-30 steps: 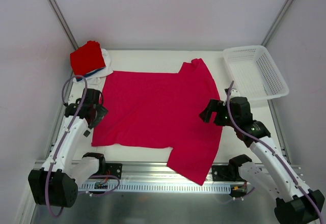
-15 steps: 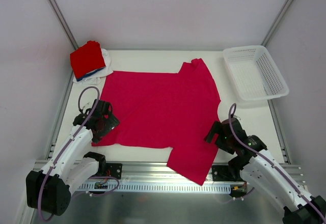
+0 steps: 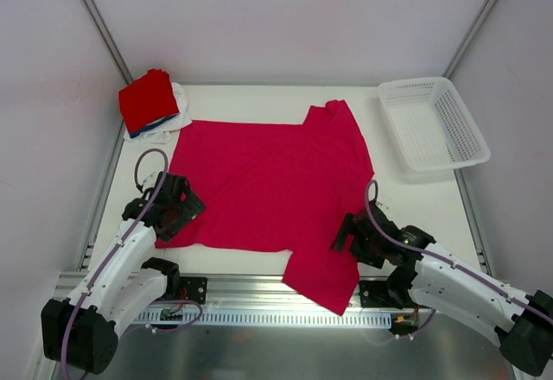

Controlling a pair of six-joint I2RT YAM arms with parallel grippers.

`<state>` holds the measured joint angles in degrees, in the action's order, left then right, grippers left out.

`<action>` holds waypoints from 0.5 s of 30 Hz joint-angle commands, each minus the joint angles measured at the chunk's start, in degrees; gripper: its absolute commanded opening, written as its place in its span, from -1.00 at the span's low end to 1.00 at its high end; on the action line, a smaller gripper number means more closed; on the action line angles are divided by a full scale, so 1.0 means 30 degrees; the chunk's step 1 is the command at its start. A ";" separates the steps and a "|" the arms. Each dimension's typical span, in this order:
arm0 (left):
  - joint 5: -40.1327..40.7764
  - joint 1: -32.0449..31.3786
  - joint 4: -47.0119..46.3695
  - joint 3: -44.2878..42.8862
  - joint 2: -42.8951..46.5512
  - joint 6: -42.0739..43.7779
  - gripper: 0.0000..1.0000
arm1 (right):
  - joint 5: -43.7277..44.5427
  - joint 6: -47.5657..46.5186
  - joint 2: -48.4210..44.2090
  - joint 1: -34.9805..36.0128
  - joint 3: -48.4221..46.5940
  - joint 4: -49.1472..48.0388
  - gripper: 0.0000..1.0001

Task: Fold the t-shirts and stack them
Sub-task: Flatten out the tshirt

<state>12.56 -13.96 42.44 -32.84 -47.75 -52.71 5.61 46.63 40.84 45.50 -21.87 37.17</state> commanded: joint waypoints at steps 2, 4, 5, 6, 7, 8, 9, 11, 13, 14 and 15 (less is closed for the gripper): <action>0.0091 -0.0182 -0.0141 0.0224 0.0300 0.0314 0.98 | 0.0911 0.1215 -0.0399 0.1299 -0.1174 0.4449 0.99; 0.0296 -0.0182 -0.0170 0.0224 0.0329 0.0313 0.98 | 0.1729 0.0516 -0.0518 0.1329 -0.2458 0.6551 0.99; 0.0326 -0.0182 -0.0170 0.0224 0.0272 0.0371 0.98 | 0.2054 0.0221 -0.0489 0.1329 -0.2902 0.7291 0.99; 0.0326 -0.0182 -0.0199 0.0224 0.0242 0.0372 0.98 | 0.2202 -0.0420 -0.0459 0.1358 -0.3283 0.7733 0.99; 0.0326 -0.0182 -0.0200 0.0224 0.0213 0.0372 0.98 | 0.2349 -0.0514 -0.0401 0.1416 -0.3664 0.8666 0.99; 0.0297 -0.0211 -0.0229 0.0253 0.0125 0.0372 0.98 | 0.2582 -0.0573 -0.0400 0.1388 -0.4393 0.9284 0.99; 0.0326 -0.0182 -0.0258 0.0253 0.0095 0.0372 0.98 | 0.2845 -0.0689 -0.0313 0.1475 -0.4719 0.9754 0.99; 0.0355 -0.0182 -0.0287 0.0253 0.0066 0.0401 0.98 | 0.2849 -0.0662 -0.0341 0.1534 -0.5218 1.0695 0.99; 0.0472 -0.0211 -0.0346 0.0311 0.0095 0.0372 0.98 | 0.1215 -0.0109 -0.0605 0.1651 -0.4842 0.9823 0.99; 0.0473 -0.0182 -0.0375 0.0312 0.0066 0.0372 0.98 | 0.0569 0.0215 -0.0663 0.1709 -0.4057 0.9296 0.99; 0.0473 -0.0182 -0.0405 0.0341 0.0037 0.0401 0.98 | -0.0365 0.0624 -0.0635 0.2029 -0.3643 0.8304 0.99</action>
<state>12.60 -13.96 42.17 -32.82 -47.51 -52.40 10.66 45.82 39.16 50.06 -35.55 58.87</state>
